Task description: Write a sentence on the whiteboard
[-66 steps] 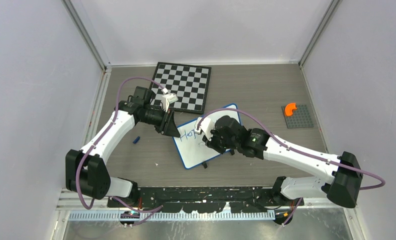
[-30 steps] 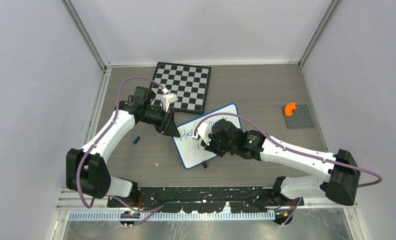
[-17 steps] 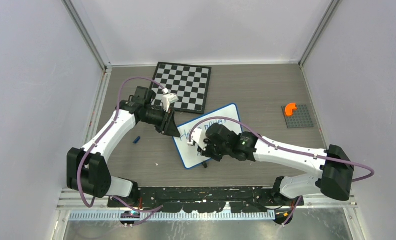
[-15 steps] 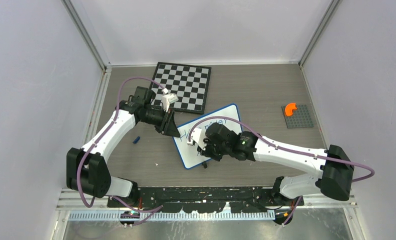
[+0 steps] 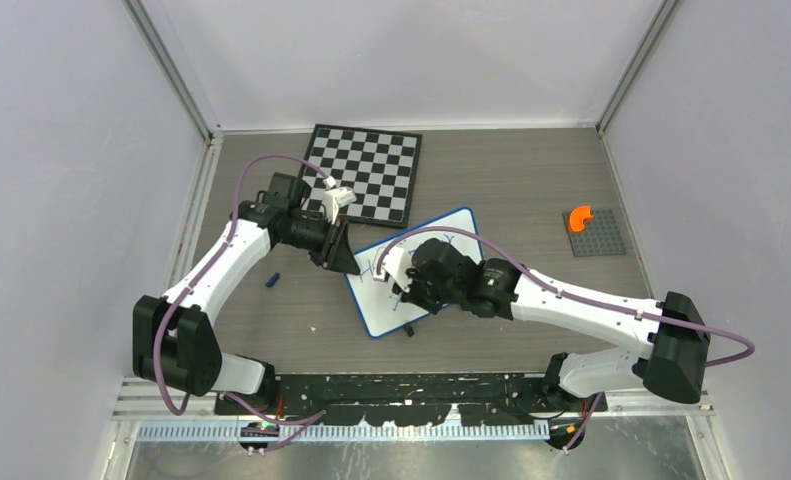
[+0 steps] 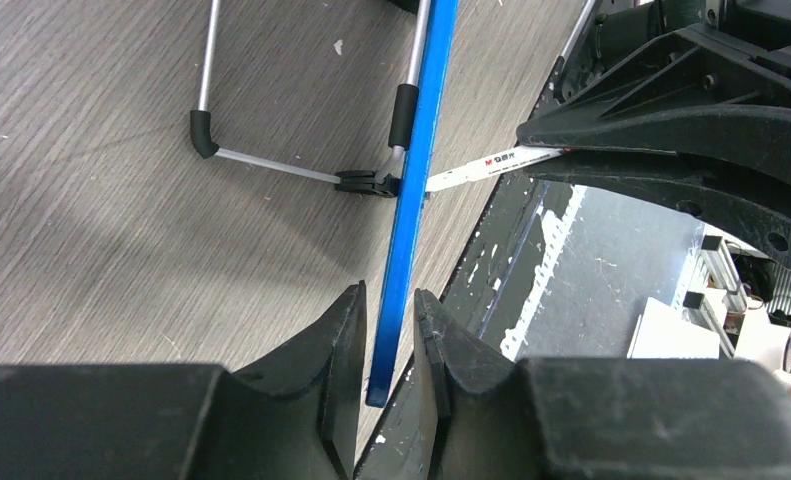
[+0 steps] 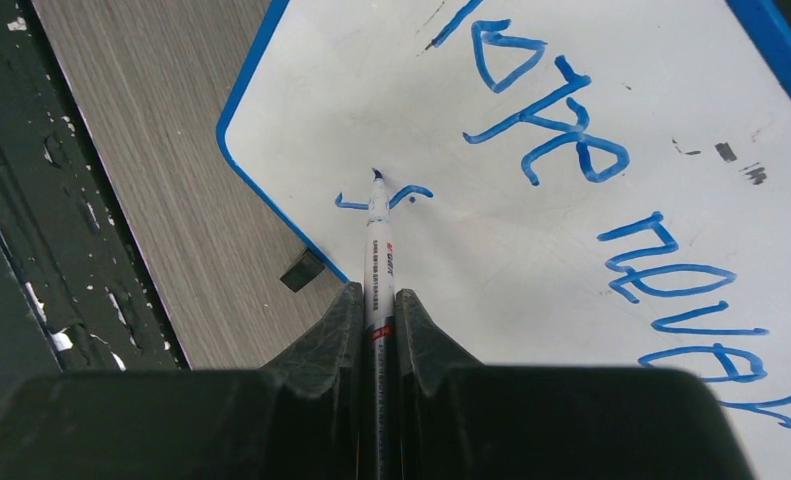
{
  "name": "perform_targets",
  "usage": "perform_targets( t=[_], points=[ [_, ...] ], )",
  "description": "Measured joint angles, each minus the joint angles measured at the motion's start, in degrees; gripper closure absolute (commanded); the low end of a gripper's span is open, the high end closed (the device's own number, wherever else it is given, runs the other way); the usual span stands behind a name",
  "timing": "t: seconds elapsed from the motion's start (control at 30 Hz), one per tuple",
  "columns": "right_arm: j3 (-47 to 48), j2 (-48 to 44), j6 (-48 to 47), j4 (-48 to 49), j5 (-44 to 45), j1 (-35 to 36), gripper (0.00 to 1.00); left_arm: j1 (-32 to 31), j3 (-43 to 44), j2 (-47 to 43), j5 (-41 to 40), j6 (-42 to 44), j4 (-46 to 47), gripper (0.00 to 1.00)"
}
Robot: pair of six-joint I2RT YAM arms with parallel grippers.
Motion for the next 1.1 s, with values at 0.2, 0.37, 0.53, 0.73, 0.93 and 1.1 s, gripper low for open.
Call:
perform_targets(
  t=[0.2,0.37,0.53,0.73,0.93,1.1],
  points=[
    [-0.8,-0.3,-0.9,0.0,1.8,0.1,1.0,0.0,0.0,0.0,0.0,0.0,0.0,0.75],
    [-2.3,-2.2,-1.3,-1.1,3.4,-0.3,1.0,0.0,0.0,0.0,0.0,0.0,0.0,0.74],
    [-2.7,-3.9,-1.3,-2.4,4.7,-1.0,1.0,0.0,0.0,0.0,0.0,0.0,0.0,0.74],
    [-2.7,-6.2,-1.3,-4.1,2.8,-1.1,1.0,0.0,0.0,0.0,0.0,0.0,0.0,0.74],
    [-2.7,-8.3,-1.3,-5.0,1.3,-1.3,1.0,0.0,0.0,0.0,0.0,0.0,0.0,0.74],
    [-2.7,-6.5,-1.2,-5.1,2.9,-1.4,1.0,0.0,0.0,0.0,0.0,0.0,0.0,0.74]
  ],
)
